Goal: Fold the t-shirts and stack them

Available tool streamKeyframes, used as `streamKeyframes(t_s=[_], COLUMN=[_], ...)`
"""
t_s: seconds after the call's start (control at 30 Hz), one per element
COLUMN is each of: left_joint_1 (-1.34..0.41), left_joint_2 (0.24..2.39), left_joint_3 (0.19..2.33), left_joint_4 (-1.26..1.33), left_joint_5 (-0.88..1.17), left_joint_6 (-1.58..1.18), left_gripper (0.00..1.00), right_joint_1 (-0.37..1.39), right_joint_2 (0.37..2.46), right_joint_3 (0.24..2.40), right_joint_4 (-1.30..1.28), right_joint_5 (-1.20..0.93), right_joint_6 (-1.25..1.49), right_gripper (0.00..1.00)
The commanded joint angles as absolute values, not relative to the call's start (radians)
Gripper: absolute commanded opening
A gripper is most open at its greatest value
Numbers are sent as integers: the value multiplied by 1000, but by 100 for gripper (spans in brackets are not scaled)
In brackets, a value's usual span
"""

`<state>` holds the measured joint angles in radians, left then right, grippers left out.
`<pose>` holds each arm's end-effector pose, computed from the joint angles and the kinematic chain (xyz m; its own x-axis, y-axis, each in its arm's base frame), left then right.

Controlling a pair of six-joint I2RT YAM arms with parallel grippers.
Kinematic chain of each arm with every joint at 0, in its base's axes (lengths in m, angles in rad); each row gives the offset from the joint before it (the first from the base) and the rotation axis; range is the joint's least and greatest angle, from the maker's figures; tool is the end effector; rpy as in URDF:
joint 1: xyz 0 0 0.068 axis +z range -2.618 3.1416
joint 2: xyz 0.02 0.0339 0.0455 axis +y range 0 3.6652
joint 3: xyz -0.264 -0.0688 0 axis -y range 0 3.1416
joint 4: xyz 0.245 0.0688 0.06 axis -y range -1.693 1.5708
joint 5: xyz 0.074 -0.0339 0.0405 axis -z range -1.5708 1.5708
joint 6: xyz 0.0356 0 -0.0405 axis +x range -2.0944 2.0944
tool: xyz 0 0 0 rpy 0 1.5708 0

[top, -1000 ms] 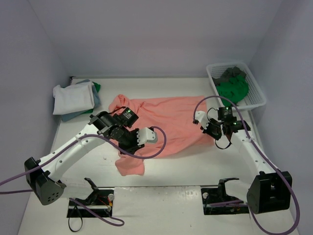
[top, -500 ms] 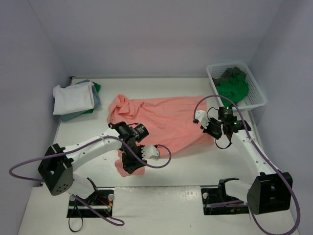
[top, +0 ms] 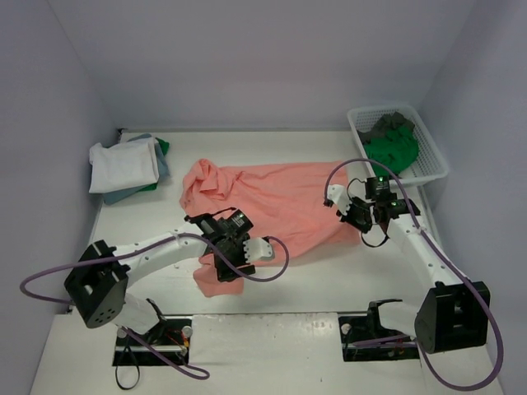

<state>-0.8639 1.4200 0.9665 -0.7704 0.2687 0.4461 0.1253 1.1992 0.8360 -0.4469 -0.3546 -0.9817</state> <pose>0.1641 -0.2066 0.2192 -0.2094 0.8857 -0.4144 0.9778 0.1945 -0.0785 0.2450 0.0433 0.2507 -0.1044 -0.7990 -0.5922 -0.7946 0.4251 -0.4335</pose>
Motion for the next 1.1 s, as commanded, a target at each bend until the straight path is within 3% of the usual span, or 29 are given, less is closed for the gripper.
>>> streamKeyframes(t_s=[0.0,0.4,0.47,0.6,0.83,0.97,1.07], left_joint_1=[-865,-868,-876,-877,-922,-930,-928], left_joint_2=[1479,1632,1651,1674,1790,1861,1861], left_joint_3=[991,997,992,1000,1029,1060,1058], left_joint_4=[-703,-699,-698,-696,-709,-718,-710], left_joint_5=[324,448,434,434,388,370,373], left_joint_6=[451,465,474,477,477,471,472], left_gripper=[59,63,53,43,36,5,0], right_joint_1=[129,129,127,127,126,126,120], right_joint_2=[1216,1239,1243,1246,1243,1230,1224], right_joint_3=[891,907,911,916,919,914,910], right_joint_4=[-440,-439,-439,-439,-439,-439,-439], right_joint_5=[-354,-341,-344,-345,-347,-347,-347], right_joint_6=[-994,-1003,-1003,-1002,-1005,-1006,-1012], right_gripper=[0,0,0,0,0,0,0])
